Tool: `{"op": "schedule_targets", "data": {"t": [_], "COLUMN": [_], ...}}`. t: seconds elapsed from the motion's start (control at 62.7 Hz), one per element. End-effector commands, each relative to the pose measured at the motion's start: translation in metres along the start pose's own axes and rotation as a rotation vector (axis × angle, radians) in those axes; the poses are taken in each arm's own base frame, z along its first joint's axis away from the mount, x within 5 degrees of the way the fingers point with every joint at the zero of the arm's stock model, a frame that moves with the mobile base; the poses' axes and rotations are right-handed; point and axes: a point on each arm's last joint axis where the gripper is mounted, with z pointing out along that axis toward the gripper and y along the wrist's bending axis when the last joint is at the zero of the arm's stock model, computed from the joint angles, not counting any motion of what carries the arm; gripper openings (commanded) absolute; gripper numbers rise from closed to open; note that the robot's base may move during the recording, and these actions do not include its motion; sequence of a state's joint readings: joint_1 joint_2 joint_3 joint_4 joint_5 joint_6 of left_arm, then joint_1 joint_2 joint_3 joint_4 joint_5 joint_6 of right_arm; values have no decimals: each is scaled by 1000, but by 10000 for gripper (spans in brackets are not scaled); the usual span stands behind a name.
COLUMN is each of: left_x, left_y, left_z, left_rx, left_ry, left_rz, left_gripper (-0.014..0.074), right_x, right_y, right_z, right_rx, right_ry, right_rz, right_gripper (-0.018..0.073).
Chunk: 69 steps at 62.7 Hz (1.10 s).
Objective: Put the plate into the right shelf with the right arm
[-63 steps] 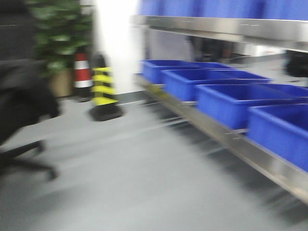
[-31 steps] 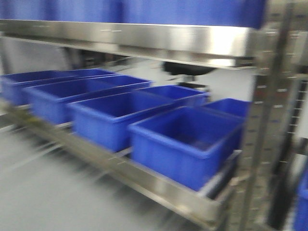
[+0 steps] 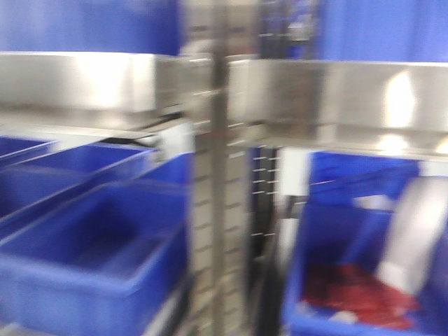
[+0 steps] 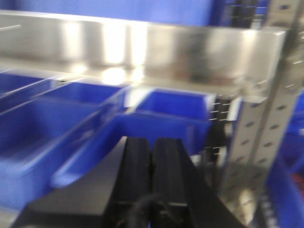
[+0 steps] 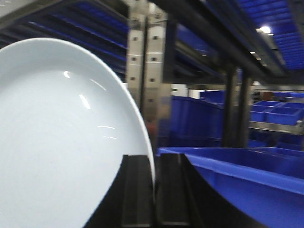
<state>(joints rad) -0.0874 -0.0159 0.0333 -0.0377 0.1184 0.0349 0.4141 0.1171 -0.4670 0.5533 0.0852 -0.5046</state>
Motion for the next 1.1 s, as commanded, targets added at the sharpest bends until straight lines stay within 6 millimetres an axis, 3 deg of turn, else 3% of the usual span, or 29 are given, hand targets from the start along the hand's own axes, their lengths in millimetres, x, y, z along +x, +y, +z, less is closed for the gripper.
{"op": "schedule_targets", "data": {"t": [0.0,1.085], "left_x": [-5,-5], "left_y": [0,0], "left_z": [0,0], "left_rx": [3,3], "left_ry": [-83,-83], "left_rz": [-7,-7], "left_gripper": [-47,-47], "right_x": [-14,-14], "right_y": [-3,-3], "right_z": [2,2], "right_rx": [42,42], "right_ry": [-82,-82], "right_rz": [11,11], "right_gripper": [65,65]}}
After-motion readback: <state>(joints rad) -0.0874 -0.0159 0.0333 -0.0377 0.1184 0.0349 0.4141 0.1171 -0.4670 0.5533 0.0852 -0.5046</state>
